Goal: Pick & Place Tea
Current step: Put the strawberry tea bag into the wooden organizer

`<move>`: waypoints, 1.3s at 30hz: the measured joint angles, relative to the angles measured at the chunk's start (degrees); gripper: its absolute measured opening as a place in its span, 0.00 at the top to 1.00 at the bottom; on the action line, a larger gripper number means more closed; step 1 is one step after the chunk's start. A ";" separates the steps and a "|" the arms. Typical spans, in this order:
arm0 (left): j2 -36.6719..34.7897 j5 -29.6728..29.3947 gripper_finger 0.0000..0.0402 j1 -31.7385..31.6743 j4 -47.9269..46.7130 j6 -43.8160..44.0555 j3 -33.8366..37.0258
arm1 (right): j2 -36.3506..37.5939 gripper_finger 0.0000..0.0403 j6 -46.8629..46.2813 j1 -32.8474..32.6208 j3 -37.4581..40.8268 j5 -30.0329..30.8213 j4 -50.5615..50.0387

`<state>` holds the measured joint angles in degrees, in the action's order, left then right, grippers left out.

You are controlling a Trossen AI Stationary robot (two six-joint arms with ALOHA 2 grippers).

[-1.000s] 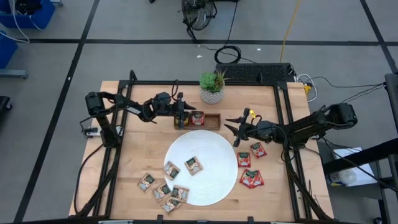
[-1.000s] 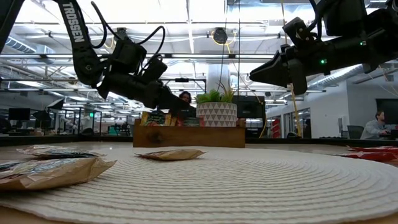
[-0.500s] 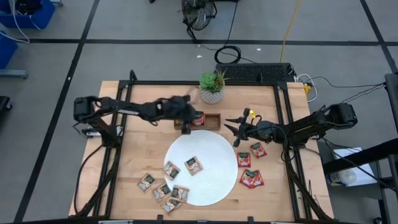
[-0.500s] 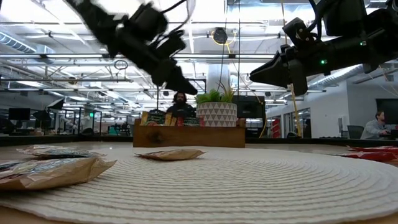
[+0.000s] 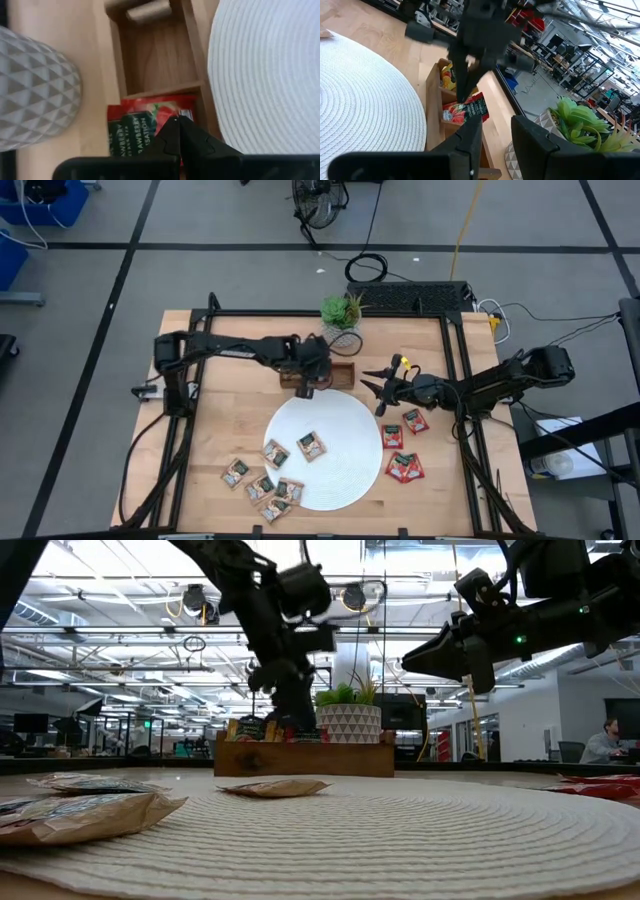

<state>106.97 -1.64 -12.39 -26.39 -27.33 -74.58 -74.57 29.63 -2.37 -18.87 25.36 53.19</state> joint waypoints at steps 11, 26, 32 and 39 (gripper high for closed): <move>6.25 3.52 1.00 -0.30 -2.05 0.12 -2.10 | 0.00 0.77 0.17 0.00 0.00 0.02 -0.01; 7.49 -1.29 1.00 -2.40 0.37 3.62 -2.03 | -0.02 0.77 0.15 0.00 0.00 0.02 -0.23; 7.47 -7.20 0.99 -0.47 0.44 3.60 -2.01 | 0.00 0.77 0.15 0.00 0.01 0.02 -0.31; 7.47 -6.45 0.99 1.63 -0.38 -1.18 -2.01 | 0.00 0.77 0.15 0.00 0.02 0.02 -0.31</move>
<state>114.43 -8.09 -10.76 -26.78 -28.51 -76.60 -74.56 29.78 -2.37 -18.85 25.39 52.88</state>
